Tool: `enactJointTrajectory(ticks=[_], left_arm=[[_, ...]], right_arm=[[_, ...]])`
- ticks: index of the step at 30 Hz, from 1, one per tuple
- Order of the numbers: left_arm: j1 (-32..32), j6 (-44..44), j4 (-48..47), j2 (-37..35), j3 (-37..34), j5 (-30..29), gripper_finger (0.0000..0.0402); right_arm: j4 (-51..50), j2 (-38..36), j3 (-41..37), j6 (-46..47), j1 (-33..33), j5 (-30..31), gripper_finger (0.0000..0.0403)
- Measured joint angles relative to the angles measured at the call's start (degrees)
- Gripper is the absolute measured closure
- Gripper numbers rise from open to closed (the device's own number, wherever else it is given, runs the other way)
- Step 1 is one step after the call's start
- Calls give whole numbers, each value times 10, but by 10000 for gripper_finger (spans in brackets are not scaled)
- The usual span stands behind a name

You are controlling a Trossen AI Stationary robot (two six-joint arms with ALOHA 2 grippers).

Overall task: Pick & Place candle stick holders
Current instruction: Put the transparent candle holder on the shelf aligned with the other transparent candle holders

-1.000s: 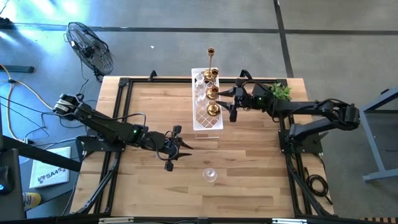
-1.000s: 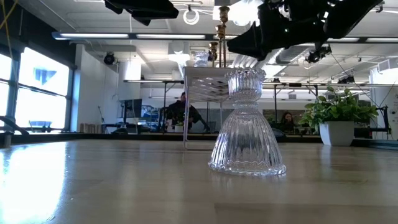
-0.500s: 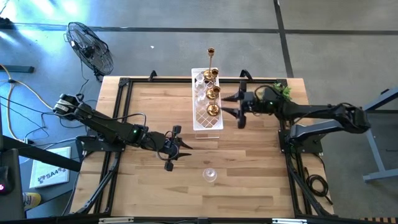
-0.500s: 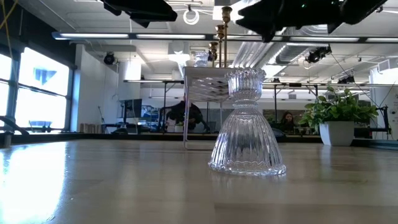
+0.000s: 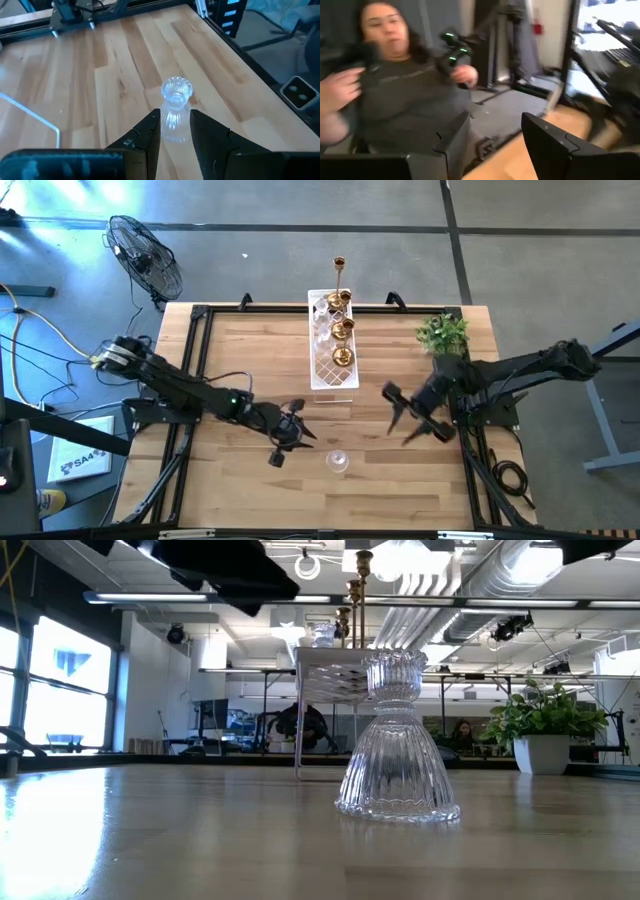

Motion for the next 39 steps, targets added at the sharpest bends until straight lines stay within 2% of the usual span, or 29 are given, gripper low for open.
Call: enactJointTrajectory(ticks=[4, 9, 22, 26, 33, 39], left_arm=[[0, 18, 48, 45, 0, -25, 300], [0, -14, 73, 70, 0, -32, 300], [0, -4, 99, 71, 0, -33, 296], [0, -16, 99, 71, 0, -33, 260], [0, -31, 98, 71, 0, -33, 152], [0, -86, 98, 71, 0, -66, 116]], right_arm=[[11, -1, -5, -38, 68, 10, 227], [-9, -1, -6, -52, 118, 78, 227], [-57, 1, -6, -53, 158, 224, 227], [-56, 1, -6, -50, 162, 238, 227], [-56, 1, -6, -46, 183, 237, 227], [-56, 1, -6, -46, 202, 273, 227]])
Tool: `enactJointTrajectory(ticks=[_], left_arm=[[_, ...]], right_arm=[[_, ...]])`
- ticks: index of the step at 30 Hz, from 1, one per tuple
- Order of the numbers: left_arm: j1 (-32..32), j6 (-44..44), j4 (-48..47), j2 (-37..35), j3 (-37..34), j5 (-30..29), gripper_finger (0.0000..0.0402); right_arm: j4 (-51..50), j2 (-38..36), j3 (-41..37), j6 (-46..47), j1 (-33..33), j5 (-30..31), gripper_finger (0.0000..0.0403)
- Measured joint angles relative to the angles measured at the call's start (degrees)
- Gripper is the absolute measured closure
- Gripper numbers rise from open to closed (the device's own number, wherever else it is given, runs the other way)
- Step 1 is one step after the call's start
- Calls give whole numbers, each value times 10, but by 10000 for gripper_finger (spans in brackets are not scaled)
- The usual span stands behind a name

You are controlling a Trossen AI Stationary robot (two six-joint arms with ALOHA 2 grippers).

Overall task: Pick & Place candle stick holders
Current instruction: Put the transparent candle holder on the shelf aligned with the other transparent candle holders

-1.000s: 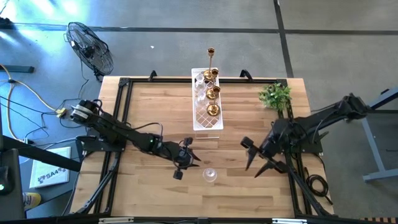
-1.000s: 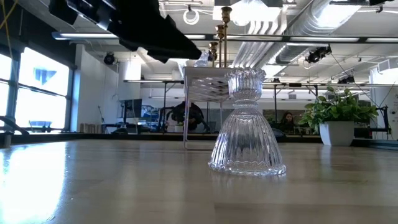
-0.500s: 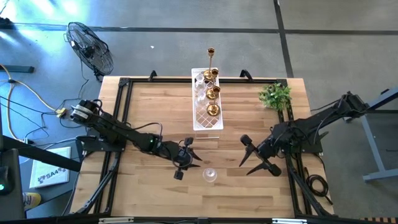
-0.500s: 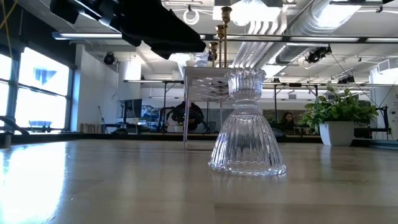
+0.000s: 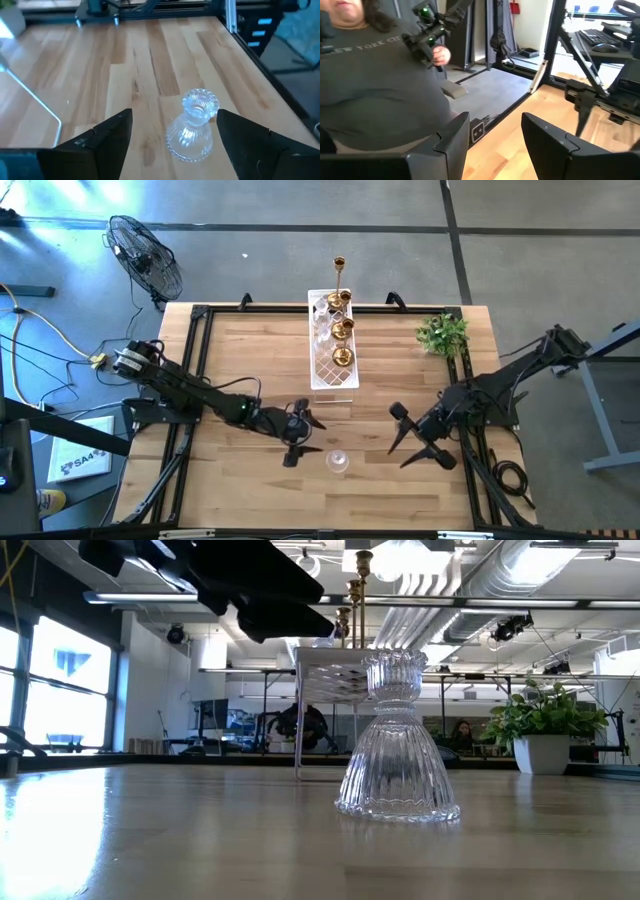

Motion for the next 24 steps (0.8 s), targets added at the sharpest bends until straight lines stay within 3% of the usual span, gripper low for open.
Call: enactJointTrajectory(ticks=[7, 13, 24], left_arm=[[0, -90, 5, 21, 0, 14, 115], [0, -91, 60, 63, 1, 30, 115], [0, -93, 74, 77, 0, 31, 115]], right_arm=[[0, 0, 0, 0, 19, 24, 227], [9, 2, 0, 0, 37, 25, 227], [9, 2, 0, -2, 48, 62, 227]])
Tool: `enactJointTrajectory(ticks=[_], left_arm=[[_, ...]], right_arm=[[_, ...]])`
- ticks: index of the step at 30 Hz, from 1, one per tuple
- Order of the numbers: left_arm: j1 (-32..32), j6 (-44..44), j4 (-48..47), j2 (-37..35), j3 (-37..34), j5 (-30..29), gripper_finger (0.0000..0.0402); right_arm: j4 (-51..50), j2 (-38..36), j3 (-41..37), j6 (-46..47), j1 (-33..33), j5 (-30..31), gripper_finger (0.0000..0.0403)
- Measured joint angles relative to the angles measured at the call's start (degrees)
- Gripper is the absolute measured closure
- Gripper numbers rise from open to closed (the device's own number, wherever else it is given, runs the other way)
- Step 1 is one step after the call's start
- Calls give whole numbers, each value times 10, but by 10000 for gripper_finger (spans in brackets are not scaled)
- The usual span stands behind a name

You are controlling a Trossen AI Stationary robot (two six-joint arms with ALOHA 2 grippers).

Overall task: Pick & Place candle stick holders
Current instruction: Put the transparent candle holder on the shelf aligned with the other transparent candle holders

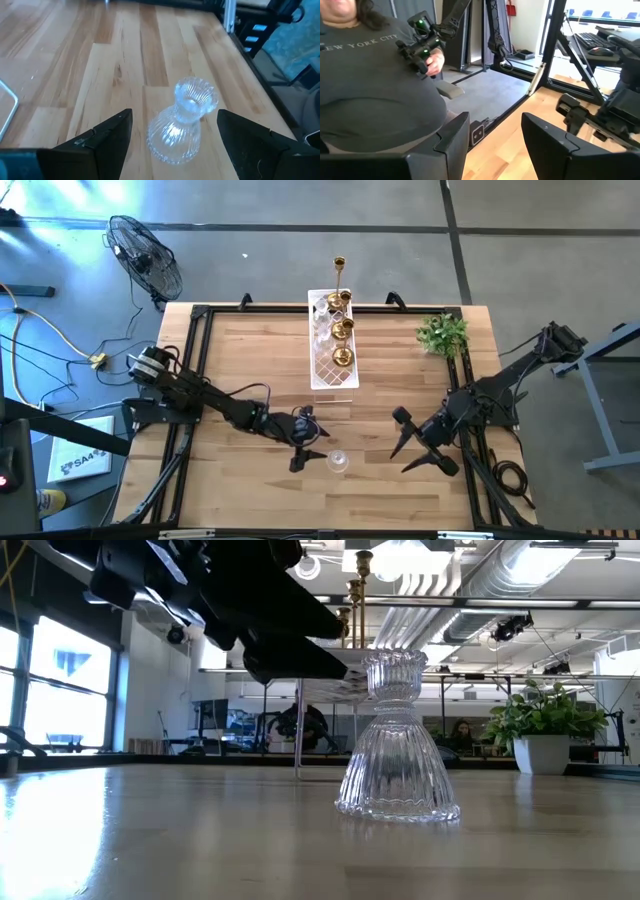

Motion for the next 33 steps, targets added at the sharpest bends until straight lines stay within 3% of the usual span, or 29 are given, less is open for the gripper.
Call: enactJointTrajectory(ticks=[10, 20, 33], left_arm=[[0, -22, 114, 59, -1, 71, 115], [5, -6, 176, 93, 0, 76, 115], [38, -42, 268, 150, 0, 183, 115]], right_arm=[[14, 0, 0, 9, 0, 1, 227], [17, 0, 0, 22, 1, -3, 227], [17, 0, 0, 12, 0, -3, 227]])
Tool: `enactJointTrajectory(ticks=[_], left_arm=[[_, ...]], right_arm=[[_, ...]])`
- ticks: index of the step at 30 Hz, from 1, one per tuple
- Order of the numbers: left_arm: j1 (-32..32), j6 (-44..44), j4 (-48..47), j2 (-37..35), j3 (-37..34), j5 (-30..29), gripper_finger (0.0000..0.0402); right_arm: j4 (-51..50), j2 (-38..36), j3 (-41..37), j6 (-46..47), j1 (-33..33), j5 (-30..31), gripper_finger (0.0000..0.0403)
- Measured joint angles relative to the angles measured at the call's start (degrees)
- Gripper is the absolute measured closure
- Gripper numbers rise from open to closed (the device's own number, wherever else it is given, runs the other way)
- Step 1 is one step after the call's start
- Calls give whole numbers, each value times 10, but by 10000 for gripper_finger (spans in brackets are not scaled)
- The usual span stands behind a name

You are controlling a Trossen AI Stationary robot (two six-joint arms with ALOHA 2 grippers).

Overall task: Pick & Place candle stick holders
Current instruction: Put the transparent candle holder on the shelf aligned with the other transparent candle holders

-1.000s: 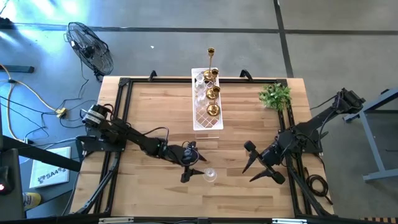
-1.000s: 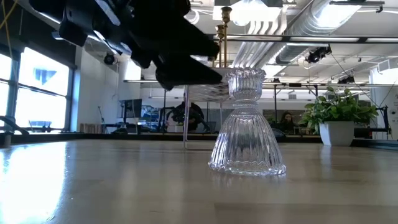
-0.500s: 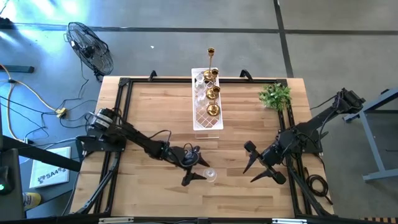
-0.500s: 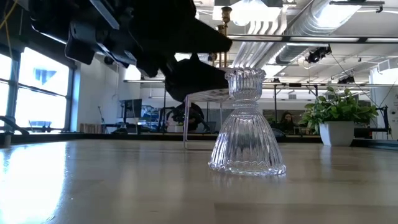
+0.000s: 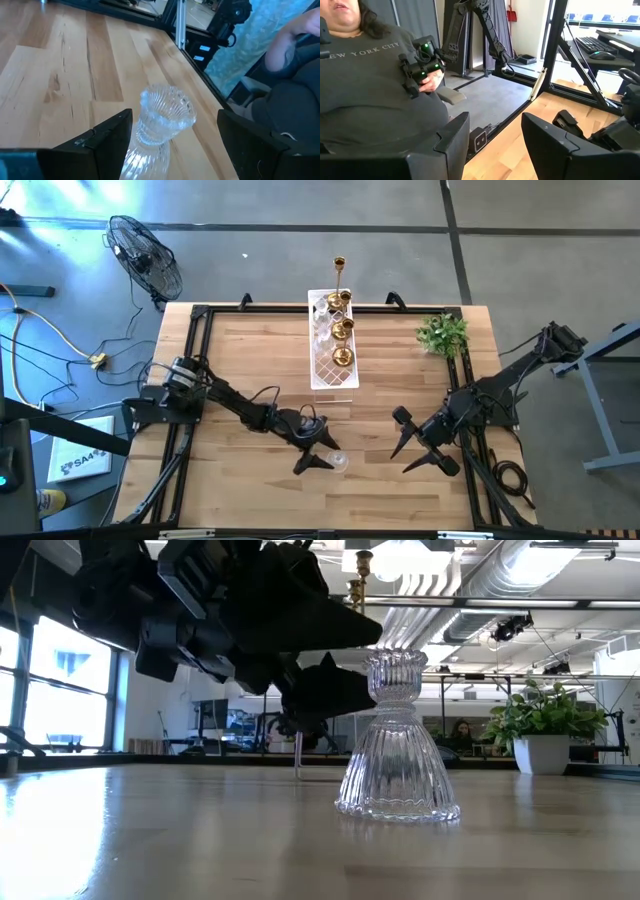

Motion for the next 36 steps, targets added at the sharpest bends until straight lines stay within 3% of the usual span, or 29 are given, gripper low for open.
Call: enactJointTrajectory(ticks=[24, 29, 36], left_arm=[[1, 27, -7, 17, 15, 30, 115], [20, 12, 22, 42, 28, 78, 115], [26, 15, -25, 56, 69, 134, 115]], right_arm=[[0, 0, 0, -5, 0, 0, 227], [-2, 0, 0, -16, 0, 0, 227], [-9, 0, 0, -15, 0, 3, 227]])
